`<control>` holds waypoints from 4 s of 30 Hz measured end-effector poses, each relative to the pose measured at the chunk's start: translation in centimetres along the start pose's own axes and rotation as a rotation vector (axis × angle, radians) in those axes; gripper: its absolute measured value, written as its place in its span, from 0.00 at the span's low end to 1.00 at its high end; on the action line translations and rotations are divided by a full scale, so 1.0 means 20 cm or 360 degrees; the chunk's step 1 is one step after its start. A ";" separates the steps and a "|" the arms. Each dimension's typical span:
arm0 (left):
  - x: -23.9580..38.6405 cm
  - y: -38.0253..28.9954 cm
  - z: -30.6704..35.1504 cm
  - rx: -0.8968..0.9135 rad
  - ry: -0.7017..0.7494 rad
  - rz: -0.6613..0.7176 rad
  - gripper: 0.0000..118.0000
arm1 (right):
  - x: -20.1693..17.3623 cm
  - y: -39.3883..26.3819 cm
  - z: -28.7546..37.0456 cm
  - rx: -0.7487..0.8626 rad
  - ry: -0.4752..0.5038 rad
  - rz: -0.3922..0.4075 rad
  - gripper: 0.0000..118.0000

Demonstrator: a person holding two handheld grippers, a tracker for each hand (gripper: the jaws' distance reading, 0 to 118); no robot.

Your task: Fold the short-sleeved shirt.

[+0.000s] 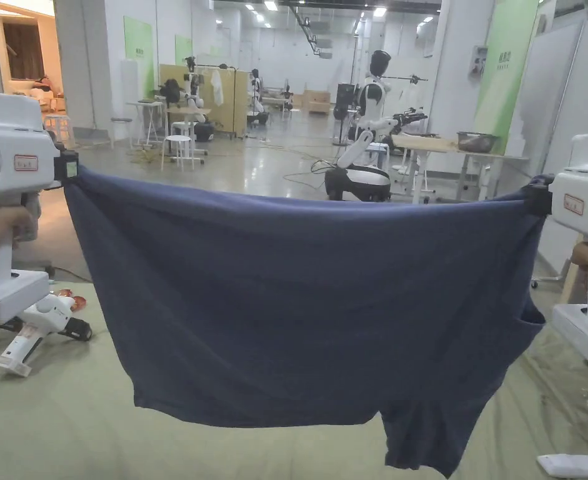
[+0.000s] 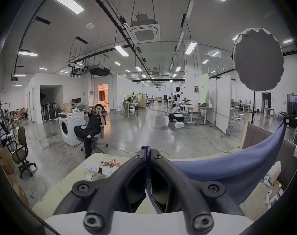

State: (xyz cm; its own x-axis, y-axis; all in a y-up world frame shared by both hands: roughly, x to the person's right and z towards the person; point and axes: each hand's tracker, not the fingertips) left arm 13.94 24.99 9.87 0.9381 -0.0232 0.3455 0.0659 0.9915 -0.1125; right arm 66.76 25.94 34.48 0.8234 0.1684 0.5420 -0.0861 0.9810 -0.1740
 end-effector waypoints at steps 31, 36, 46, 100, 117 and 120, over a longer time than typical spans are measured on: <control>-0.11 -1.36 0.86 -0.0464 -0.0154 0.0256 0.00 | -0.01 -1.41 0.84 -0.0536 0.0027 0.0136 0.06; -0.12 -1.44 1.06 -0.0555 -0.0152 0.0269 0.00 | -0.02 -1.50 1.04 -0.0661 0.0035 0.0176 0.06; -0.06 -1.92 1.06 -0.1043 -0.0146 0.0083 0.00 | -0.07 -1.95 1.13 -0.1094 0.0072 0.0211 0.06; 0.24 -1.98 -0.15 -0.0930 -0.0189 0.0246 0.00 | -0.74 -1.80 0.78 -0.0421 0.0185 -0.0163 0.02; 0.37 -2.07 -0.84 -0.1440 -0.0110 0.0043 0.51 | -0.52 -2.03 0.68 -0.0671 0.0051 -0.0103 0.02; 0.46 -2.07 -0.80 -0.1371 -0.0092 -0.0020 0.46 | -0.49 -2.06 0.67 -0.0711 0.0037 -0.0119 0.02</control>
State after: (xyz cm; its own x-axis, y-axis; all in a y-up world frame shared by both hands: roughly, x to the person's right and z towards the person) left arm 25.20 -18.37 2.84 0.9184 -0.0040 0.3957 0.3330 0.5479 -0.7674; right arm 54.66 -14.88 47.31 0.8309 0.0914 0.5489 0.2205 0.8516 -0.4755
